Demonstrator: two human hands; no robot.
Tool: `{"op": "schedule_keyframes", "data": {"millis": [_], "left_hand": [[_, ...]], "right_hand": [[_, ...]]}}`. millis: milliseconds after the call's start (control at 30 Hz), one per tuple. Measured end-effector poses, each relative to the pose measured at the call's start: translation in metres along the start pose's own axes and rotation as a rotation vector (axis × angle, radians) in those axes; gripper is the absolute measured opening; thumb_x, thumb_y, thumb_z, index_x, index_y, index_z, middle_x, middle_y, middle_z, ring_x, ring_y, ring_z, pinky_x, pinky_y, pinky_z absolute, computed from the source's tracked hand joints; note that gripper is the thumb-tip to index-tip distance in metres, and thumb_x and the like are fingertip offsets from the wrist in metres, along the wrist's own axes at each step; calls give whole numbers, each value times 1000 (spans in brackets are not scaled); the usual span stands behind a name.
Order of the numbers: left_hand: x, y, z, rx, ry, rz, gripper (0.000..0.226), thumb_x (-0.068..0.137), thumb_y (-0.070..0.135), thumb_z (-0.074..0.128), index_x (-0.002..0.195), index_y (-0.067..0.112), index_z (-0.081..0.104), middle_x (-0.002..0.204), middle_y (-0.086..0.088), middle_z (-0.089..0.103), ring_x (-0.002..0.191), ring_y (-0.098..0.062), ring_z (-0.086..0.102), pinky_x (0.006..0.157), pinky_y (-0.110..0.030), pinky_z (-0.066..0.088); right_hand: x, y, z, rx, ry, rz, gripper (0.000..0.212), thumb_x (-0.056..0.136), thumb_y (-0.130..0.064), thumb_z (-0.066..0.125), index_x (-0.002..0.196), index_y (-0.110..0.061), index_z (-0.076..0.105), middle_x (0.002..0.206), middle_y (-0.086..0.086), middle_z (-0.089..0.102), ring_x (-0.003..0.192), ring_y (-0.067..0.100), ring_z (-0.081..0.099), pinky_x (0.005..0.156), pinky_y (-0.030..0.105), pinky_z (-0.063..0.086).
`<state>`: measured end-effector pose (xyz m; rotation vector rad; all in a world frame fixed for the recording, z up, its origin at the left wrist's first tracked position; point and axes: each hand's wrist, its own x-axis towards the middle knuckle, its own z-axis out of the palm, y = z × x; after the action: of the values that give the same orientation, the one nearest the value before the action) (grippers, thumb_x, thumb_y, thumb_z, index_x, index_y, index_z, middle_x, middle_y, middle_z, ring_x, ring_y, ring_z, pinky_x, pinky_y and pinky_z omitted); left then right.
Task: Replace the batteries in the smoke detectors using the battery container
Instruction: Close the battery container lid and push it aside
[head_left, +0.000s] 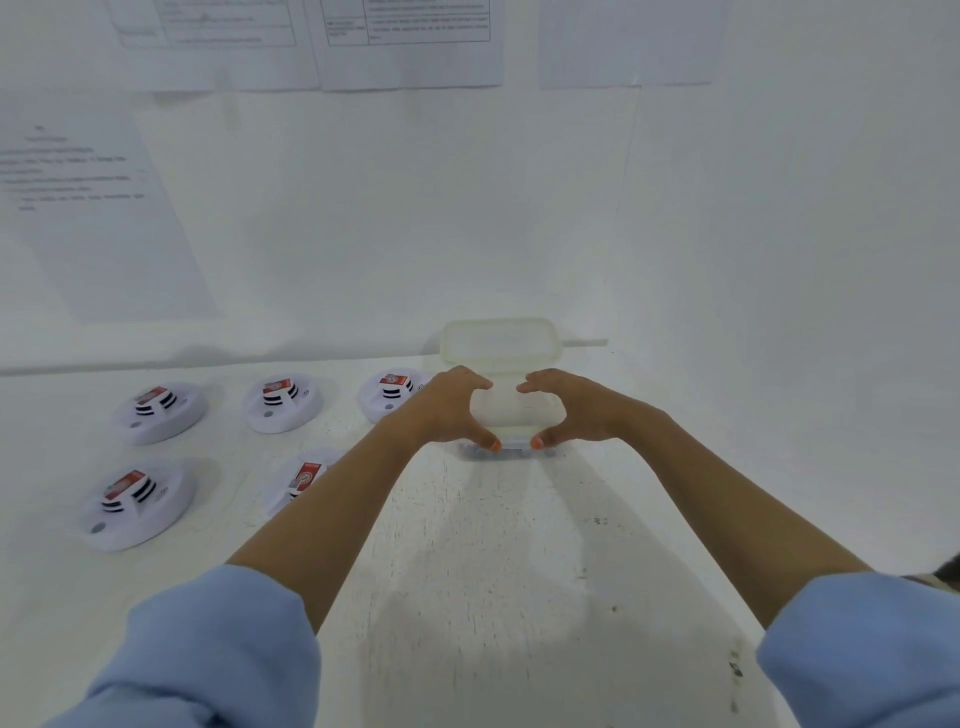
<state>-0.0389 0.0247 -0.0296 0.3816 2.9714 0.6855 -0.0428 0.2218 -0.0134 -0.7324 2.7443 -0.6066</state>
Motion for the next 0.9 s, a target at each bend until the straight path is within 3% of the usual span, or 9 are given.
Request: {"op": "schedule_keyframes", "data": {"millis": [733, 900], "left_hand": [[7, -8, 1, 10, 56, 16, 84, 64, 37, 83, 135, 18, 44, 138, -3, 43, 124, -20, 37, 103, -33, 31], [-26, 4, -7, -173, 173, 34, 68, 73, 32, 77, 132, 17, 47, 136, -3, 45, 125, -18, 40, 99, -24, 28]], "right_hand": [[13, 7, -3, 41, 24, -11, 80, 74, -23, 76, 141, -21, 33, 152, 0, 24, 137, 19, 25, 111, 31, 21], [-19, -6, 5, 115, 71, -47, 69, 82, -28, 68, 141, -22, 32, 152, -5, 24, 138, 14, 26, 110, 26, 22]]}}
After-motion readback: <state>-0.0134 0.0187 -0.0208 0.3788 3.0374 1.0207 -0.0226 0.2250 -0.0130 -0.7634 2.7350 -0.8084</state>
